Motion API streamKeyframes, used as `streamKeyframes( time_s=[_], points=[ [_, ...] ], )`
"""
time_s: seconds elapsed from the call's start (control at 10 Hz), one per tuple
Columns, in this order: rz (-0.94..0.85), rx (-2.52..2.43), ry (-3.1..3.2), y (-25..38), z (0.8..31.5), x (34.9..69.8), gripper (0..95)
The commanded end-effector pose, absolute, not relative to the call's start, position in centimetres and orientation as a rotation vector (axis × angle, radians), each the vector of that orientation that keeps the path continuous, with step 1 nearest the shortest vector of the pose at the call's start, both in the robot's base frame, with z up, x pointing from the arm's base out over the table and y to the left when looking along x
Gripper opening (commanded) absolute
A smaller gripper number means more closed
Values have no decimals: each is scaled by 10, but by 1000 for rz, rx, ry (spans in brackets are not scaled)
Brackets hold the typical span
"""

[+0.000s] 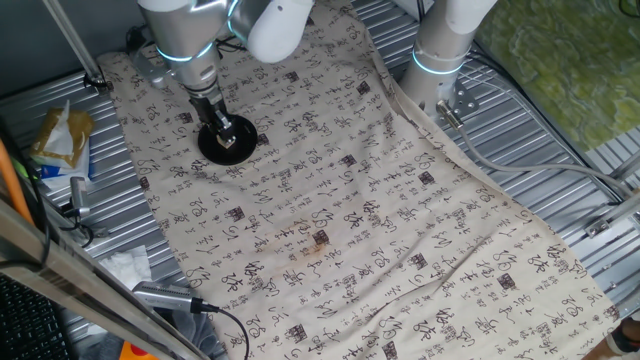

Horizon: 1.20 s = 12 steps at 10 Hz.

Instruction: Remove the object from the scale

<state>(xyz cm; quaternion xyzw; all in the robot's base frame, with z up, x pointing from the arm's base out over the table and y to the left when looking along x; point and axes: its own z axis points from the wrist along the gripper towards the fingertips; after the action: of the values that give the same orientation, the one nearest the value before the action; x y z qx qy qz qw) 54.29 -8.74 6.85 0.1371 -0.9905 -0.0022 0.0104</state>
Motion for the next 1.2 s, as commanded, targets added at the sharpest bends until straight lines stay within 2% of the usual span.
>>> streamKeyframes(
  time_s=[0.1,0.5,0.6,1.2],
  points=[
    [-8,426,-3095,-87,68,543,570],
    [-6,431,-3091,-84,67,546,570],
    [-4,435,-3090,-83,65,547,760],
    [-36,499,-3040,-91,51,554,760]
  ],
)
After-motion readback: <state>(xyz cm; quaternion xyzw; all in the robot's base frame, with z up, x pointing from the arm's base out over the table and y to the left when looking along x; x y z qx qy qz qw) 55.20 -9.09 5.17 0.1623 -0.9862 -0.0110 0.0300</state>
